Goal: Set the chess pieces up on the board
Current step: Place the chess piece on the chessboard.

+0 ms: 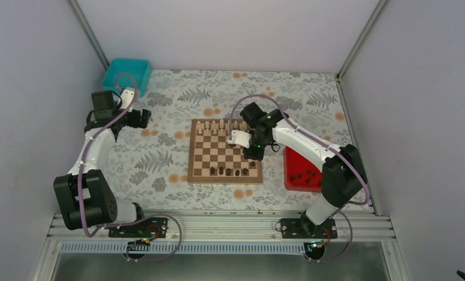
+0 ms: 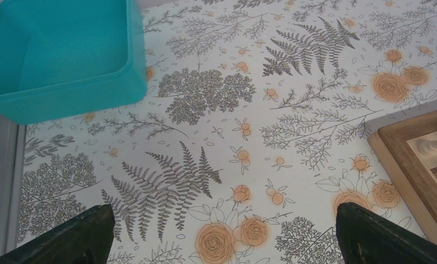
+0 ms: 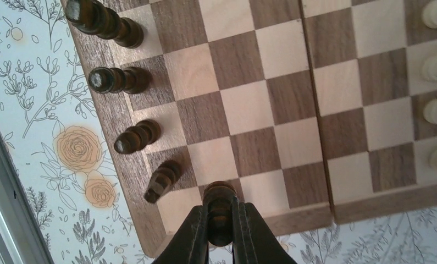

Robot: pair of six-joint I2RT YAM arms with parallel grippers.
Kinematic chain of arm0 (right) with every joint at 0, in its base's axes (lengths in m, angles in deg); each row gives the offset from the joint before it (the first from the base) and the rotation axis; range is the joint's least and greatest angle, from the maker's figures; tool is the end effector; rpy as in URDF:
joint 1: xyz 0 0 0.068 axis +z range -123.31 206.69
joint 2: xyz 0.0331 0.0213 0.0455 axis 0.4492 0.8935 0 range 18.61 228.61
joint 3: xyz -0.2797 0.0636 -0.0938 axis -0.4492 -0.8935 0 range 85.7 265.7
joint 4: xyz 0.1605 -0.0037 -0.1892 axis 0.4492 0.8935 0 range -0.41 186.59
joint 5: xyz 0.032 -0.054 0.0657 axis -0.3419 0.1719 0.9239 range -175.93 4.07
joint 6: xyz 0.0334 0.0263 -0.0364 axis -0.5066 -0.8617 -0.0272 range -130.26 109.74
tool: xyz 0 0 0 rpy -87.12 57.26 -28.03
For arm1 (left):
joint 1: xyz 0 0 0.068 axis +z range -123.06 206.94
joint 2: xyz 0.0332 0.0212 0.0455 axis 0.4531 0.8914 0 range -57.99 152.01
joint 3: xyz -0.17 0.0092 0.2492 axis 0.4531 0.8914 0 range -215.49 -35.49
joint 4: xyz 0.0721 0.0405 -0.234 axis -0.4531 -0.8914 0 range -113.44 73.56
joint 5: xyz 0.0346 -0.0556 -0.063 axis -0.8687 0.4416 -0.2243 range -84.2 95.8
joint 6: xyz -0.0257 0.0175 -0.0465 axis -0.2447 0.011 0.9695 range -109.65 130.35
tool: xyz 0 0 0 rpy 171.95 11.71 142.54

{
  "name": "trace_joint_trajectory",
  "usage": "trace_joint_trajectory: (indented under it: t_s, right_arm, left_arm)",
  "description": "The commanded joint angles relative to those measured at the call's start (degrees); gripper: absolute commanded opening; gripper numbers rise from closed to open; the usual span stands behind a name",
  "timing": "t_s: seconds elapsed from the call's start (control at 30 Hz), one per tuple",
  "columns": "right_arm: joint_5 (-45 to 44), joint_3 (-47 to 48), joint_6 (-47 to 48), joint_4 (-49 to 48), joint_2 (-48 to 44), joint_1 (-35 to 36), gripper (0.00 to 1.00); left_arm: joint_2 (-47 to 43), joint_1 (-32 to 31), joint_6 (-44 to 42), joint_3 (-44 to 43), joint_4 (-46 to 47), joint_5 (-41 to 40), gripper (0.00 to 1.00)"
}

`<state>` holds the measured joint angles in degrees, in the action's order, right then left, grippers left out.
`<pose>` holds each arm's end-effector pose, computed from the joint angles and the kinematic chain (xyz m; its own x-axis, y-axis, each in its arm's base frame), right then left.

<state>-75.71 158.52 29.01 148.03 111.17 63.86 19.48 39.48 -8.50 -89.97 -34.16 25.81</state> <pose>0.2297 0.1827 0.2760 -0.2091 -0.9403 -0.2685 -0.9764 0.2158 0.0048 0.2720 0.0470 0.2936 -0.5866 0.1805 -0.7895 0.2523 0.9671 0.0336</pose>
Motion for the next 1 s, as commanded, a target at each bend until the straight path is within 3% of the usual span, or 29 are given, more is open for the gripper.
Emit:
trace_joint_trajectory:
  t_s: [0.0, 0.97]
  right_arm:
    - [0.2, -0.5, -1.1, -2.1, 2.1, 2.1, 0.07]
    - [-1.1, -4.2, -1.1, -6.5, 8.4, 2.9, 0.08]
  left_arm:
    - [-0.5, 0.5, -0.1, -0.4, 0.5, 0.6, 1.0]
    - [-0.5, 0.7, -0.1, -0.4, 0.4, 0.8, 1.0]
